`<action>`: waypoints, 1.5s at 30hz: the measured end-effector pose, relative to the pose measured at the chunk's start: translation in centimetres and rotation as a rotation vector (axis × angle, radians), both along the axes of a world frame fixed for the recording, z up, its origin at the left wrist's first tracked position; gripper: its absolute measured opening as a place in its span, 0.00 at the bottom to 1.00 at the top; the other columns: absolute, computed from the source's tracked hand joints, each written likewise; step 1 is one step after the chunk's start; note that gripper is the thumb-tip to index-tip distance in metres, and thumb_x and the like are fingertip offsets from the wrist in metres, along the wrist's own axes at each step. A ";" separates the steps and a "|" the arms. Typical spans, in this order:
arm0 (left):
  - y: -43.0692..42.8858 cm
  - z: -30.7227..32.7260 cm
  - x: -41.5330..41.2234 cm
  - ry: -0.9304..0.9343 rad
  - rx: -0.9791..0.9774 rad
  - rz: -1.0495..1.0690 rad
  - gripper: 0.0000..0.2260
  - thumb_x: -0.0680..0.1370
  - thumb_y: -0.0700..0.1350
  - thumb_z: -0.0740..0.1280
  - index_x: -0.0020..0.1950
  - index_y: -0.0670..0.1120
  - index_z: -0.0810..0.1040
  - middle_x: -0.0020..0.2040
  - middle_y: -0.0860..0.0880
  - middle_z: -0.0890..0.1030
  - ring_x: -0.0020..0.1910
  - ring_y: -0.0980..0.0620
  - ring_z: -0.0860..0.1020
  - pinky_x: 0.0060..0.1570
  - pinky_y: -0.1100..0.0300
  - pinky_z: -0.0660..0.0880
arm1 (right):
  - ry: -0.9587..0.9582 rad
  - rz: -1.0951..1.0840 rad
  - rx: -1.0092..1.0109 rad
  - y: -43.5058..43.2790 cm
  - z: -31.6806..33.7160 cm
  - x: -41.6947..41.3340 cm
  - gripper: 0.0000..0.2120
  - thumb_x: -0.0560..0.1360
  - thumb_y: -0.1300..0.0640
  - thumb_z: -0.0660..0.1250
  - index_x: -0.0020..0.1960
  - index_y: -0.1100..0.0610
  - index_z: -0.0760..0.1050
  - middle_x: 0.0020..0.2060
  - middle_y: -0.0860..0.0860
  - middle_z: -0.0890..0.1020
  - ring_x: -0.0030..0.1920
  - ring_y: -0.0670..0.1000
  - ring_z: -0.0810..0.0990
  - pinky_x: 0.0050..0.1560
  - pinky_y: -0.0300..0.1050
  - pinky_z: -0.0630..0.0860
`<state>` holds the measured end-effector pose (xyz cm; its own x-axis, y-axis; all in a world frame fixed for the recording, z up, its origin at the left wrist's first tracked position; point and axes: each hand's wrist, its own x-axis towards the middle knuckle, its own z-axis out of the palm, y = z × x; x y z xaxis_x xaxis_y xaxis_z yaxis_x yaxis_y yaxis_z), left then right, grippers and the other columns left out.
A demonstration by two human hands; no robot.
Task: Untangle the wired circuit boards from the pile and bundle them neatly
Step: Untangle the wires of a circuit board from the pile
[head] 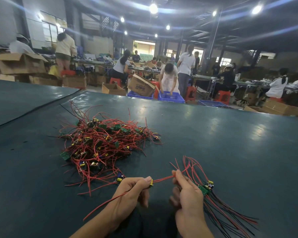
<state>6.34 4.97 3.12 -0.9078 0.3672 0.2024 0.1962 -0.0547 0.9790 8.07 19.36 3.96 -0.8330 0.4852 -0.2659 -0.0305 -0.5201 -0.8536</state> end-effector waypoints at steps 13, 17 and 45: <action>-0.4 -0.2 -0.1 -0.079 0.078 0.042 0.23 0.79 0.49 0.61 0.24 0.46 0.69 0.25 0.42 0.74 0.25 0.49 0.72 0.30 0.61 0.71 | 0.016 0.017 0.131 -0.6 -0.2 0.4 0.14 0.73 0.46 0.70 0.39 0.57 0.83 0.26 0.45 0.74 0.20 0.43 0.59 0.19 0.34 0.56; -0.4 -0.1 -0.1 -0.079 0.094 0.034 0.22 0.77 0.49 0.60 0.23 0.47 0.71 0.25 0.45 0.74 0.25 0.51 0.73 0.30 0.62 0.72 | 0.111 0.203 0.329 -3.3 -0.7 1.1 0.10 0.70 0.50 0.71 0.34 0.55 0.85 0.26 0.45 0.80 0.25 0.42 0.73 0.27 0.34 0.69; -0.1 -1.0 0.1 0.099 -0.084 0.076 0.17 0.75 0.56 0.68 0.32 0.46 0.76 0.26 0.49 0.77 0.25 0.56 0.72 0.29 0.65 0.67 | -0.010 0.240 0.410 -1.8 0.2 1.3 0.14 0.74 0.51 0.70 0.33 0.57 0.80 0.20 0.47 0.75 0.19 0.43 0.66 0.19 0.33 0.61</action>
<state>6.43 4.90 2.12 -0.9108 0.3177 0.2638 0.2926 0.0458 0.9551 9.40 17.59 4.19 -0.9327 0.3462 -0.1011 0.0584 -0.1317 -0.9896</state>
